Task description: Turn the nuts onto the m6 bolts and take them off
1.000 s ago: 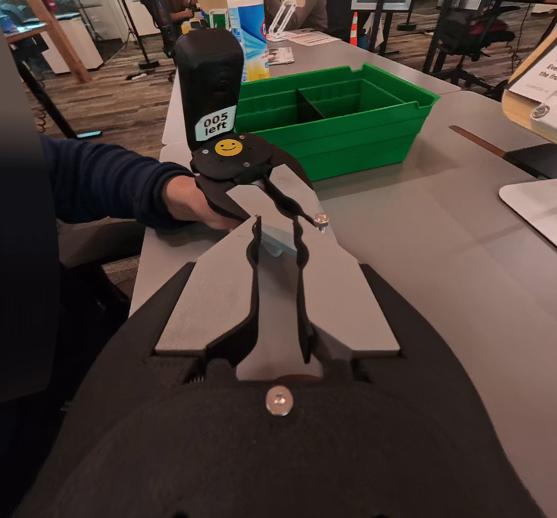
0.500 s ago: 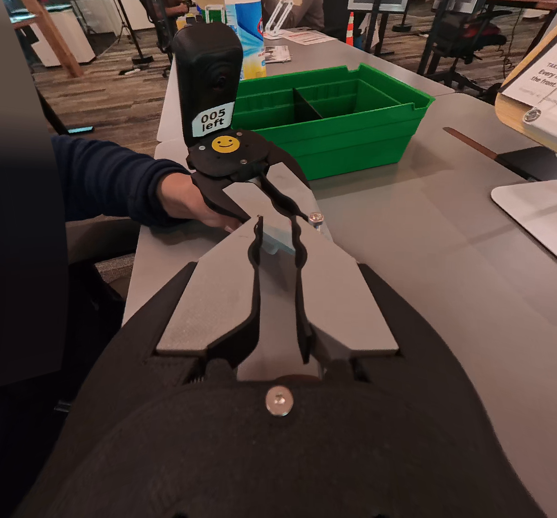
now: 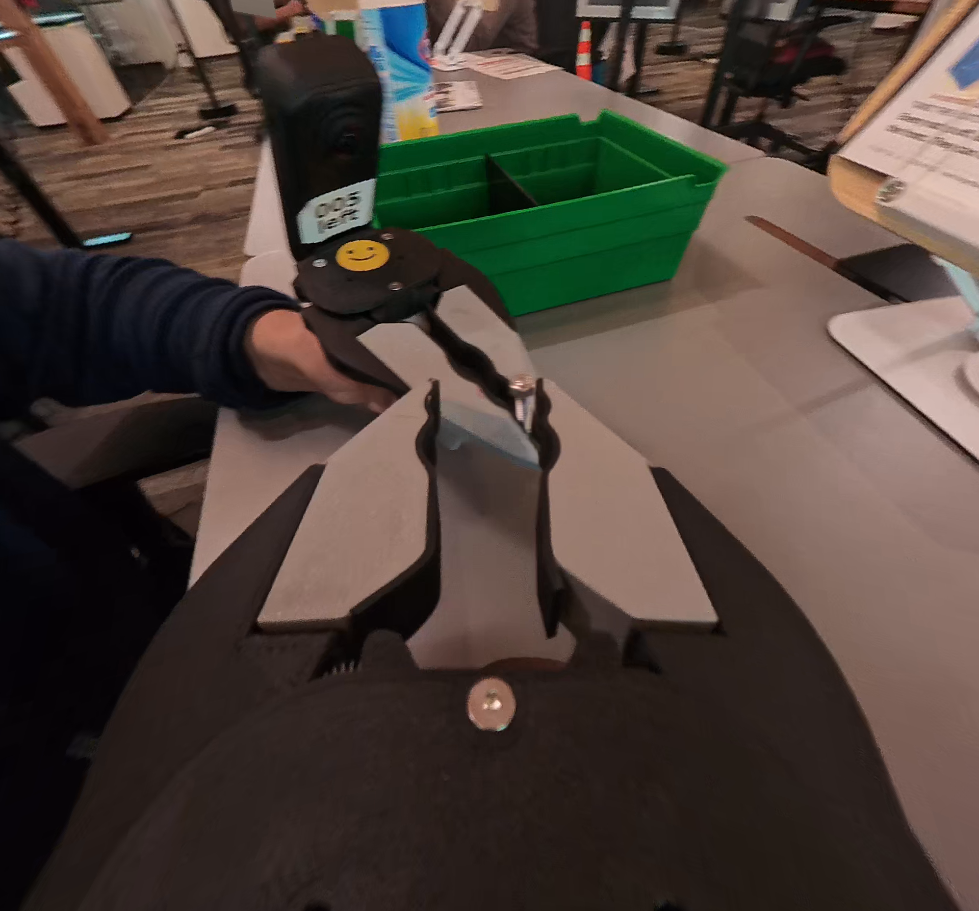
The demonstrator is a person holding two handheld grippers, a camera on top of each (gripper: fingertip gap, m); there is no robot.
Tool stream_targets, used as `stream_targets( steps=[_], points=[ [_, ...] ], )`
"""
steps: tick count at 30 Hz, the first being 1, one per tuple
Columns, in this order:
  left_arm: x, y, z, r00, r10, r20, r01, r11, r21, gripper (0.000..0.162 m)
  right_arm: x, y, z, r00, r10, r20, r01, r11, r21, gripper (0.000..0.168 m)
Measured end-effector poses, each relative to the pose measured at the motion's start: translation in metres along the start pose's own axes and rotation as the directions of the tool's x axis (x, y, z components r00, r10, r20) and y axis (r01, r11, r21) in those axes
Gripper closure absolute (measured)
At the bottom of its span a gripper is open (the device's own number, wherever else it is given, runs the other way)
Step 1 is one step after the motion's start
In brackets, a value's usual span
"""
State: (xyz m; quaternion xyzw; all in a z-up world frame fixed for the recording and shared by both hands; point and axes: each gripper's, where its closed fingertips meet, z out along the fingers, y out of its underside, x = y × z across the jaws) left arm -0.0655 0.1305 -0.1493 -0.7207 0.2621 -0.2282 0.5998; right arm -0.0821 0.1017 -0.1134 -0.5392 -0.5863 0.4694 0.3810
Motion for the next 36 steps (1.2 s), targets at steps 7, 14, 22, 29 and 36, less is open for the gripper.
stream_targets(
  steps=[7, 14, 22, 29, 36],
  points=[
    [0.0, -0.001, 0.0, 1.0, 0.005, 0.007, -0.005, 1.0, 0.002, 0.159, -0.014, 0.003, -0.002, 0.996, -0.01, 0.093, 0.011, 1.0, -0.012, 0.168],
    [0.006, -0.002, 0.0, 1.0, 0.013, -0.019, -0.013, 1.0, 0.008, 0.159, 0.004, 0.0, 0.001, 0.999, 0.03, -0.013, -0.03, 1.0, 0.008, 0.114],
    [-0.003, -0.001, -0.002, 1.0, -0.024, 0.005, 0.024, 1.0, 0.01, 0.159, -0.012, -0.004, -0.005, 0.995, 0.039, 0.093, -0.041, 0.999, 0.019, 0.15],
    [0.012, -0.001, 0.002, 0.998, -0.004, -0.058, 0.004, 1.0, 0.006, 0.159, -0.009, 0.005, 0.001, 0.998, 0.027, 0.062, -0.026, 0.999, -0.027, 0.135],
    [-0.005, -0.004, -0.004, 1.0, -0.024, 0.009, 0.024, 1.0, 0.015, 0.159, -0.004, -0.004, -0.006, 0.996, 0.065, 0.062, -0.067, 0.997, 0.027, 0.129]
  ],
)
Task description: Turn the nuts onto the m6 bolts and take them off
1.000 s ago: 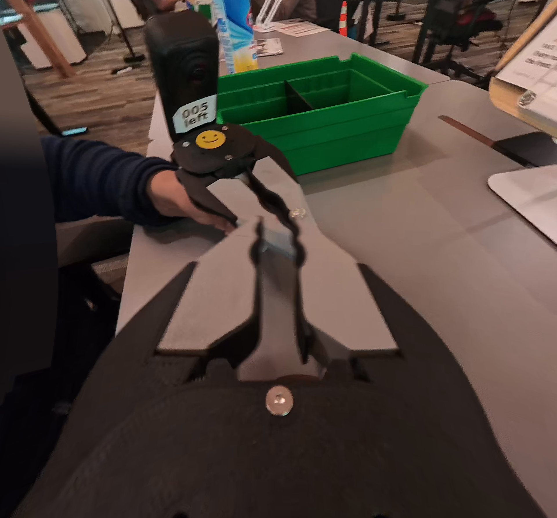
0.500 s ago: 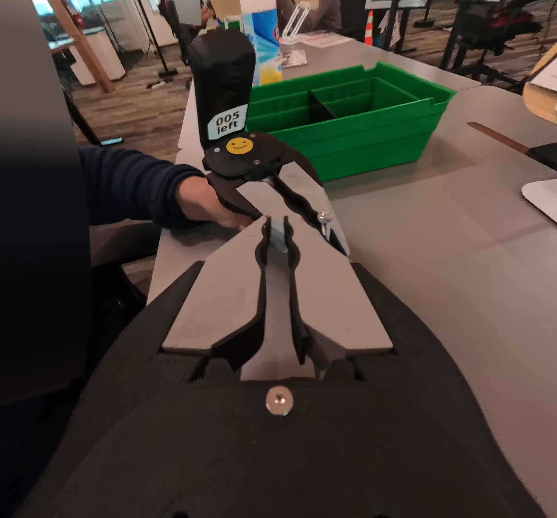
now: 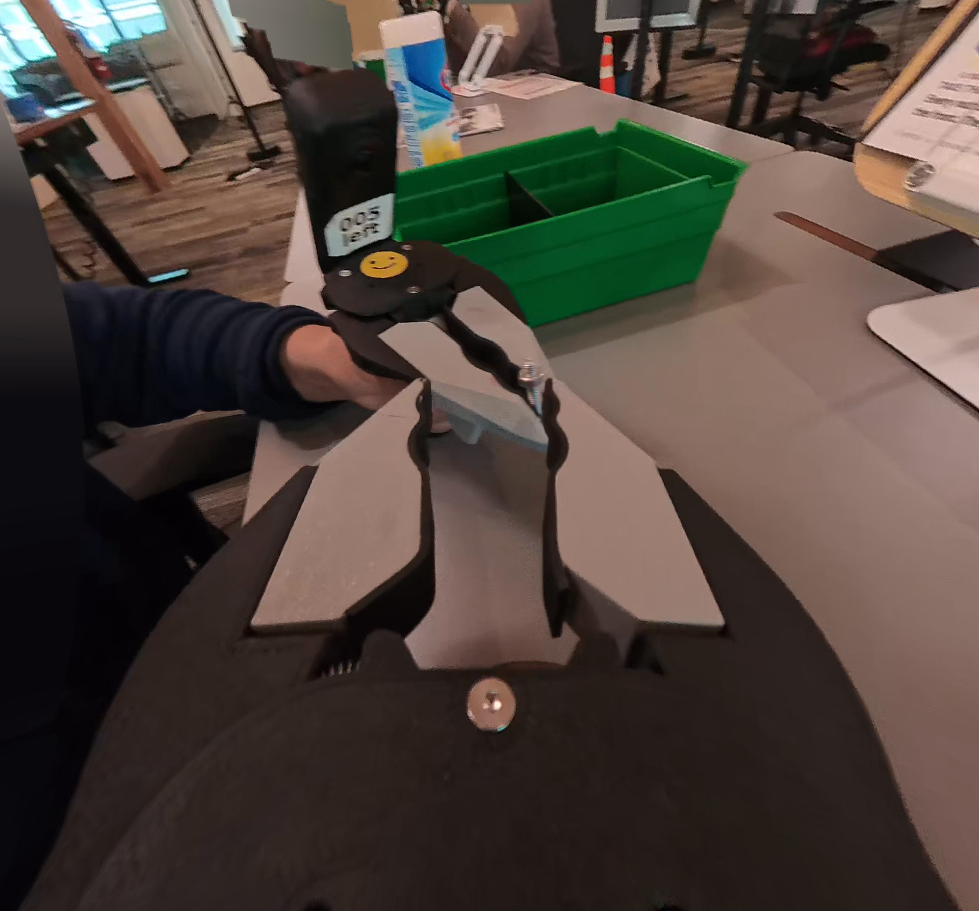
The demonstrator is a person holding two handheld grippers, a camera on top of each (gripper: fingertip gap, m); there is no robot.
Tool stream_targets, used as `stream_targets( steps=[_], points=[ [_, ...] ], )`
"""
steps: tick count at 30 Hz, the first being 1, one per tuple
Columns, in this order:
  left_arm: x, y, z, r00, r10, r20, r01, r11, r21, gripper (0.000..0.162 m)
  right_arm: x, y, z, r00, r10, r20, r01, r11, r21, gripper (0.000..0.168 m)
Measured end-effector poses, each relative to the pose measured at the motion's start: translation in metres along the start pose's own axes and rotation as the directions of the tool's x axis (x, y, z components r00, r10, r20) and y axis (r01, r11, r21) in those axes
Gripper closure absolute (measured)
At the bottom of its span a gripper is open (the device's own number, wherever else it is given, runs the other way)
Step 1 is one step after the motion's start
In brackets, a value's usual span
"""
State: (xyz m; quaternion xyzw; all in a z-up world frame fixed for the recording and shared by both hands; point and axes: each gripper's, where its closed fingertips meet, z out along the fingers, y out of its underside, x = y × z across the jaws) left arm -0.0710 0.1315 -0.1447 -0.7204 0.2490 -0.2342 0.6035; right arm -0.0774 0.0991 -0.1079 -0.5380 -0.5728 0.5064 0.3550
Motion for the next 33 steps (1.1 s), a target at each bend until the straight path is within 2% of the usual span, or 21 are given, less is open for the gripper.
stream_targets(
  steps=[4, 6, 7, 8, 10, 12, 14, 17, 20, 23, 28, 30, 33],
  points=[
    [0.011, 0.004, 0.005, 0.999, 0.024, -0.03, -0.025, 1.0, -0.016, 0.159, 0.002, 0.009, 0.007, 1.0, -0.012, -0.017, 0.011, 0.999, -0.039, 0.12],
    [0.005, 0.007, 0.005, 1.0, 0.024, -0.003, -0.024, 0.999, -0.03, 0.159, -0.003, 0.013, 0.007, 1.0, -0.025, 0.007, 0.025, 0.997, -0.067, 0.13],
    [-0.002, 0.007, 0.004, 0.999, 0.011, 0.03, -0.01, 0.999, -0.034, 0.159, -0.009, 0.013, 0.005, 0.999, -0.032, 0.041, 0.035, 0.997, -0.071, 0.154],
    [-0.009, 0.007, 0.002, 0.999, -0.013, 0.049, 0.014, 0.999, -0.032, 0.159, -0.017, 0.01, 0.003, 0.995, -0.023, 0.098, 0.028, 0.998, -0.048, 0.168],
    [-0.016, 0.007, -0.001, 0.997, -0.061, 0.053, 0.063, 0.998, -0.022, 0.159, -0.017, 0.001, -0.001, 0.994, 0.009, 0.11, -0.009, 1.0, -0.002, 0.166],
    [-0.014, 0.006, -0.001, 0.997, -0.057, 0.044, 0.058, 0.998, -0.017, 0.159, -0.005, 0.0, -0.002, 0.999, 0.014, 0.047, -0.014, 1.0, 0.003, 0.142],
    [-0.007, 0.007, 0.002, 0.999, -0.033, 0.025, 0.034, 0.999, -0.034, 0.159, 0.004, 0.002, 0.0, 1.0, 0.015, -0.009, -0.014, 1.0, 0.0, 0.135],
    [0.003, 0.011, 0.007, 1.0, -0.003, 0.005, 0.003, 0.998, -0.055, 0.159, 0.015, 0.009, 0.004, 0.996, -0.002, -0.085, -0.001, 0.999, -0.035, 0.146],
    [0.005, 0.012, 0.008, 1.0, 0.007, 0.0, -0.007, 0.998, -0.062, 0.159, 0.017, 0.013, 0.008, 0.995, -0.012, -0.098, 0.006, 0.999, -0.053, 0.151],
    [0.005, 0.013, 0.008, 1.0, 0.008, 0.003, -0.008, 0.998, -0.068, 0.159, 0.019, 0.014, 0.008, 0.995, -0.013, -0.104, 0.007, 0.998, -0.057, 0.168],
    [0.002, 0.016, 0.009, 0.999, 0.017, 0.031, -0.014, 0.996, -0.092, 0.159, 0.021, 0.015, 0.008, 0.995, -0.002, -0.105, -0.004, 0.999, -0.051, 0.168],
    [0.003, 0.018, 0.009, 0.999, 0.021, 0.029, -0.017, 0.994, -0.105, 0.159, 0.022, 0.014, 0.008, 0.994, 0.021, -0.105, -0.024, 0.999, -0.035, 0.155],
    [0.003, 0.018, 0.009, 0.999, 0.024, 0.031, -0.02, 0.994, -0.107, 0.159, 0.021, 0.016, 0.01, 0.996, 0.039, -0.082, -0.043, 0.998, -0.045, 0.161]
  ],
)
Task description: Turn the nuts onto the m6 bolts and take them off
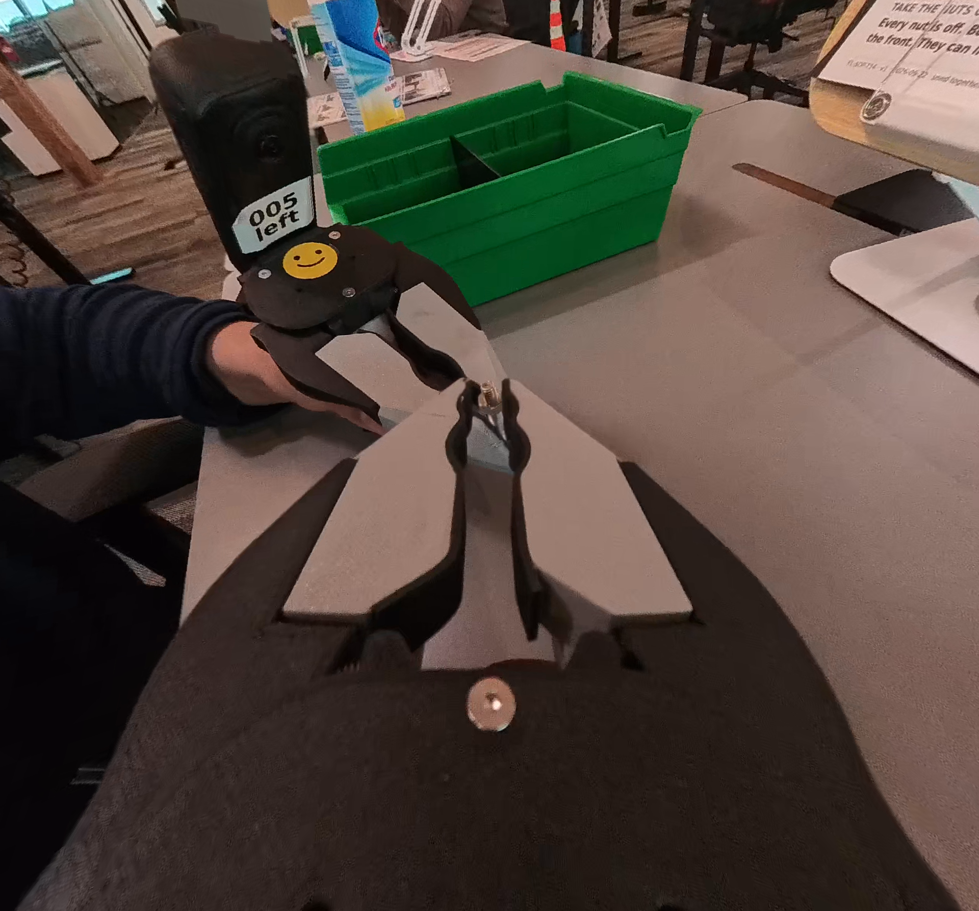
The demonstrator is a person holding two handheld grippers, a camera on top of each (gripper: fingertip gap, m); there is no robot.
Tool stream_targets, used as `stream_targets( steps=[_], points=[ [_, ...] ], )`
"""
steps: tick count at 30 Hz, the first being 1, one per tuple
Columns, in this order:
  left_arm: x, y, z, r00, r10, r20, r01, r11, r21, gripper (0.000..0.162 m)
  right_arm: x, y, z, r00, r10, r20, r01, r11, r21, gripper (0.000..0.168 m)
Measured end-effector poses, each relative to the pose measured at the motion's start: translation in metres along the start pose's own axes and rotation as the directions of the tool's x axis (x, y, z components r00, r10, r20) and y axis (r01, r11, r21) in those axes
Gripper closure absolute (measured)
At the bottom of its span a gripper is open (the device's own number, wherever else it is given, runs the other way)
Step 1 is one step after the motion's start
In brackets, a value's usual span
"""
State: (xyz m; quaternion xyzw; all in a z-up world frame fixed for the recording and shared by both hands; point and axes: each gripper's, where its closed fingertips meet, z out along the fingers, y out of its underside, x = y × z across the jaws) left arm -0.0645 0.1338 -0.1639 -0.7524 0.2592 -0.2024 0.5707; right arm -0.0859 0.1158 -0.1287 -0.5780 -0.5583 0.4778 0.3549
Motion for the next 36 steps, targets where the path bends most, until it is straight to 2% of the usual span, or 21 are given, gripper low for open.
stream_targets(
  steps=[8, 18, 20, 22, 24, 27, 28, 30, 32, 33, 34, 36],
  points=[
    [0.0, 0.001, 0.002, 1.0, -0.001, 0.013, 0.001, 1.0, -0.011, 0.159, 0.002, 0.004, 0.003, 0.998, -0.053, -0.043, 0.052, 0.998, -0.026, 0.166],
    [0.0, -0.001, 0.001, 1.0, -0.005, 0.002, 0.005, 1.0, 0.004, 0.159, 0.003, -0.003, -0.003, 1.0, -0.003, -0.017, 0.003, 1.0, 0.022, 0.166],
    [-0.001, -0.001, 0.0, 1.0, -0.029, -0.011, 0.03, 1.0, 0.01, 0.159, 0.006, -0.006, -0.005, 1.0, 0.02, -0.016, -0.02, 0.999, 0.033, 0.151],
    [-0.002, -0.001, -0.001, 0.999, -0.049, -0.019, 0.05, 0.999, 0.011, 0.159, 0.007, -0.008, -0.009, 1.0, 0.011, -0.006, -0.011, 0.999, 0.047, 0.148],
    [-0.002, 0.0, -0.001, 0.999, -0.049, -0.023, 0.05, 0.999, 0.004, 0.159, 0.008, -0.004, -0.009, 1.0, 0.001, -0.003, 0.0, 1.0, 0.028, 0.137],
    [0.002, 0.0, -0.001, 0.998, -0.046, -0.041, 0.046, 0.999, 0.0, 0.159, 0.001, 0.001, -0.001, 0.999, -0.018, 0.027, 0.018, 1.0, 0.002, 0.129],
    [0.001, 0.0, -0.001, 0.998, -0.044, -0.035, 0.044, 0.999, 0.0, 0.159, -0.002, 0.004, 0.001, 0.999, -0.027, 0.042, 0.028, 0.999, -0.017, 0.13],
    [-0.006, -0.001, -0.003, 0.999, -0.051, -0.002, 0.051, 0.999, 0.007, 0.159, -0.008, 0.011, 0.003, 0.997, -0.042, 0.063, 0.047, 0.997, -0.065, 0.142],
    [-0.015, 0.001, -0.005, 0.997, -0.071, 0.024, 0.071, 0.997, -0.006, 0.159, -0.016, 0.001, -0.003, 0.992, -0.082, 0.1, 0.082, 0.997, -0.004, 0.168],
    [-0.019, 0.004, -0.005, 0.996, -0.08, 0.033, 0.081, 0.997, -0.014, 0.159, -0.017, -0.007, -0.007, 0.991, -0.088, 0.101, 0.084, 0.995, 0.044, 0.168],
    [-0.02, 0.005, -0.006, 0.995, -0.089, 0.037, 0.09, 0.996, -0.018, 0.159, -0.014, -0.012, -0.01, 0.993, -0.083, 0.082, 0.077, 0.995, 0.07, 0.164],
    [-0.018, 0.005, -0.005, 0.995, -0.095, 0.023, 0.095, 0.995, -0.017, 0.159, -0.001, -0.012, -0.009, 0.999, -0.047, 0.022, 0.046, 0.997, 0.069, 0.141]
  ],
)
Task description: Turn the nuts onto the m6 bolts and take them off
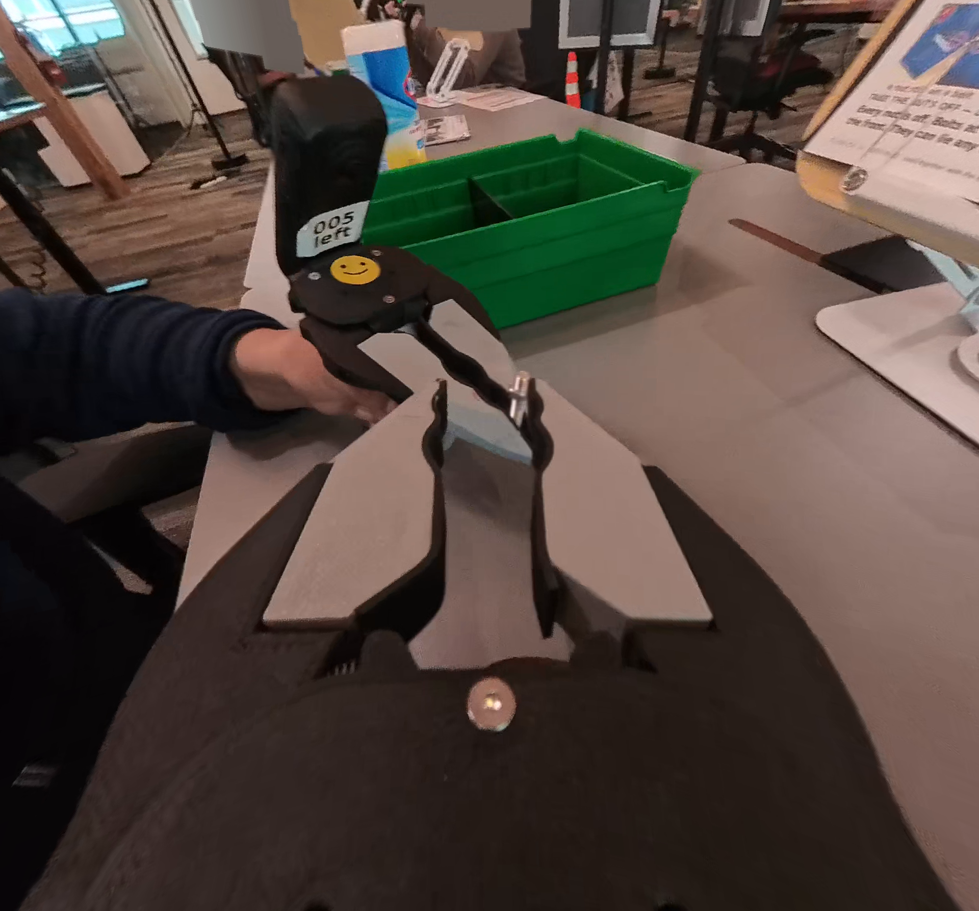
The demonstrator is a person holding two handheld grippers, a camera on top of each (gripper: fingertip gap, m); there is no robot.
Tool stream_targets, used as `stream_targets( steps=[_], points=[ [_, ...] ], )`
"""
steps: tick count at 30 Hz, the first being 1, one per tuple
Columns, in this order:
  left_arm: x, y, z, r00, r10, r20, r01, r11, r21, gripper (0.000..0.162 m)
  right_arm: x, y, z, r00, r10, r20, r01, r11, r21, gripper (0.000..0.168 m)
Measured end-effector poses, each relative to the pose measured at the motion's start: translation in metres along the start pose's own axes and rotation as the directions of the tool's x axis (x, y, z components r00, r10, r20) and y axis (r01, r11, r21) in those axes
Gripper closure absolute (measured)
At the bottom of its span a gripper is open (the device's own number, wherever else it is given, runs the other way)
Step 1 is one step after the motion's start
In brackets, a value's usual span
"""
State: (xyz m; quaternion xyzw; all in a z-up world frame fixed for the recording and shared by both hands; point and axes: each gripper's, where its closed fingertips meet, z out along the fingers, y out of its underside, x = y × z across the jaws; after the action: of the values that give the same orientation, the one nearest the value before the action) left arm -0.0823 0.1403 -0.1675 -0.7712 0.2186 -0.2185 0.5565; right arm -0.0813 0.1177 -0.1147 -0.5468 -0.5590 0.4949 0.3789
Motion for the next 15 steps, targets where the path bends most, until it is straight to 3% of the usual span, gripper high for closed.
stream_targets(
  steps=[2, 4, 5, 6, 7, 8, 10, 12, 15],
  points=[
    [0.009, -0.001, 0.002, 0.999, 0.01, -0.036, -0.01, 1.0, 0.002, 0.159, 0.005, 0.008, 0.007, 0.999, 0.029, -0.02, -0.029, 0.999, -0.029, 0.124],
    [0.015, 0.0, 0.004, 0.998, 0.018, -0.052, -0.018, 1.0, -0.004, 0.159, 0.0, 0.017, 0.015, 1.0, 0.029, 0.008, -0.029, 0.997, -0.069, 0.125],
    [0.014, 0.0, 0.004, 0.999, 0.024, -0.038, -0.024, 1.0, -0.004, 0.159, -0.005, 0.02, 0.016, 0.999, 0.022, 0.033, -0.019, 0.996, -0.092, 0.138],
    [0.01, 0.0, 0.004, 1.0, 0.021, -0.019, -0.021, 1.0, -0.004, 0.159, -0.005, 0.022, 0.016, 1.0, 0.012, 0.027, -0.009, 0.994, -0.105, 0.133],
    [0.003, -0.001, 0.002, 1.0, 0.008, 0.012, -0.008, 1.0, 0.005, 0.159, -0.005, 0.021, 0.013, 1.0, -0.008, 0.026, 0.011, 0.994, -0.108, 0.142],
    [-0.005, 0.0, 0.001, 0.999, 0.0, 0.035, 0.0, 1.0, 0.001, 0.159, -0.014, 0.017, 0.009, 0.997, -0.024, 0.079, 0.031, 0.996, -0.084, 0.168],
    [-0.011, 0.001, -0.001, 0.999, -0.021, 0.041, 0.021, 1.0, -0.006, 0.159, -0.015, 0.004, 0.003, 0.995, 0.009, 0.099, -0.008, 1.0, -0.013, 0.168],
    [-0.008, 0.001, -0.001, 0.999, -0.026, 0.022, 0.026, 1.0, -0.007, 0.159, -0.004, 0.006, 0.006, 0.998, 0.046, 0.052, -0.045, 0.999, -0.022, 0.144],
    [0.006, 0.002, 0.003, 1.0, -0.009, -0.022, 0.009, 1.0, -0.013, 0.159, 0.009, 0.022, 0.015, 0.997, 0.072, -0.008, -0.073, 0.994, -0.084, 0.134]
  ],
)
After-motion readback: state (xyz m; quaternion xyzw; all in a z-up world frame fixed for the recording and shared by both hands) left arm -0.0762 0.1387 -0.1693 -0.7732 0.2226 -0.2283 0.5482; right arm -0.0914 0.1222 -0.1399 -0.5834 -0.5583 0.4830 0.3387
